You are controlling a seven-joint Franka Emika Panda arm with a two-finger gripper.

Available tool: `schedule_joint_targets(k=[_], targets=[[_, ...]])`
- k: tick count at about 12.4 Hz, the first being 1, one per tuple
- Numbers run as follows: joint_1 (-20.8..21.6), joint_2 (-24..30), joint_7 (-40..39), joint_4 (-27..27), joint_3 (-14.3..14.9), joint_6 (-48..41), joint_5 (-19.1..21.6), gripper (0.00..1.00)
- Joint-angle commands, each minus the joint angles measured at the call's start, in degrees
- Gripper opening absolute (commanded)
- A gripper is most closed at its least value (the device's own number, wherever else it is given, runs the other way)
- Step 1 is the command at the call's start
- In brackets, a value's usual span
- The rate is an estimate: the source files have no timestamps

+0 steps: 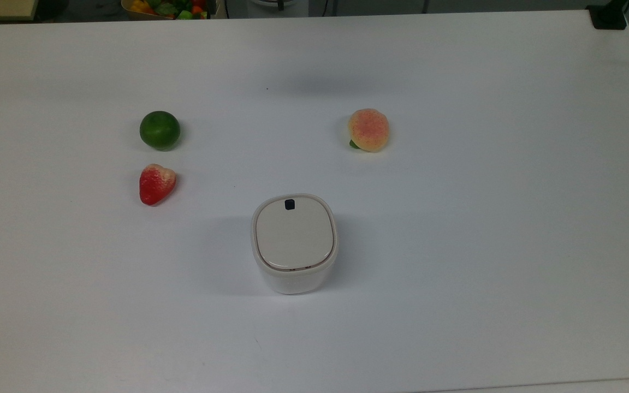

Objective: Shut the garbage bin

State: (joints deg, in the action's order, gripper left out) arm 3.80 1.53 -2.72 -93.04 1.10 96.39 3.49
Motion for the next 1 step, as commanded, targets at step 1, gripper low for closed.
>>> schedule_joint_targets(k=[1], targets=[[0.59,0.41,-1.5,-0.74,0.57,1.34,0.91,1.0]])
